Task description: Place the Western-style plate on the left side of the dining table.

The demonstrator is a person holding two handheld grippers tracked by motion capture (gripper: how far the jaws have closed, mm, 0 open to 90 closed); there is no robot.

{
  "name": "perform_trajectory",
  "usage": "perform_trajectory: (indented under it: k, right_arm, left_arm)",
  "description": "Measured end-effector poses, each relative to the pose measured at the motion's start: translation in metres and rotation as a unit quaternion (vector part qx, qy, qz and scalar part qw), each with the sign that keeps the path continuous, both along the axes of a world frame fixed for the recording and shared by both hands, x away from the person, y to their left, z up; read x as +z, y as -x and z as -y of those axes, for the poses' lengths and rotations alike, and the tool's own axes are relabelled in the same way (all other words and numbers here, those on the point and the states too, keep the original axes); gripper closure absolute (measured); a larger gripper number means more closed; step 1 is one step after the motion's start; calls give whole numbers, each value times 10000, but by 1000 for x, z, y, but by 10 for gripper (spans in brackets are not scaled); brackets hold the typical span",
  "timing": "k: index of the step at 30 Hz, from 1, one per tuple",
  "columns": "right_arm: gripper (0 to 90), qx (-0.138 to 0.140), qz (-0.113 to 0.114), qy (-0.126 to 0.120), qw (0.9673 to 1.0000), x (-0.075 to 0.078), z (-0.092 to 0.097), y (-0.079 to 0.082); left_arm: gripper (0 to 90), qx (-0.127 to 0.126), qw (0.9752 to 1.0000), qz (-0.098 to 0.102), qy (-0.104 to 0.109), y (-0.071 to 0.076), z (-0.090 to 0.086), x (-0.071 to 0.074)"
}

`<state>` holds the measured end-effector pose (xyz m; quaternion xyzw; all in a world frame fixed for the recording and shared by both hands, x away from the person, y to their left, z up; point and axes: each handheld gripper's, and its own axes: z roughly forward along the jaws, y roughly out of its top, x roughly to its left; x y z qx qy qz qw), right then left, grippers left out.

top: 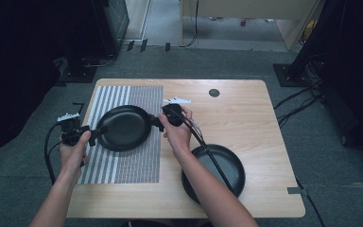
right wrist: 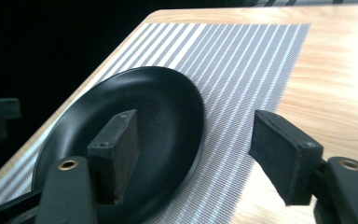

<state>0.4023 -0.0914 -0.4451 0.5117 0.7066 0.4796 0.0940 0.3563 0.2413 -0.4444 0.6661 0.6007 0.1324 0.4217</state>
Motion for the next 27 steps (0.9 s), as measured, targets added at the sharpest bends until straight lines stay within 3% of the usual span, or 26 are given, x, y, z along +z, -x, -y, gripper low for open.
perform_trajectory:
  k: [9,13,27]
  right_arm:
    - [252,-172,318,261,9990,21,36,22]
    - [241,-249,432,274,9984,27,55,33]
    - [236,-469,602,455,9961,27,112,67]
  left_arm:
    - [99,89,9997,173,-168,20,4,3]
    - [99,67,9996,232,-117,29,6,4]
    - [92,-107,9982,546,-204,65,16,7]
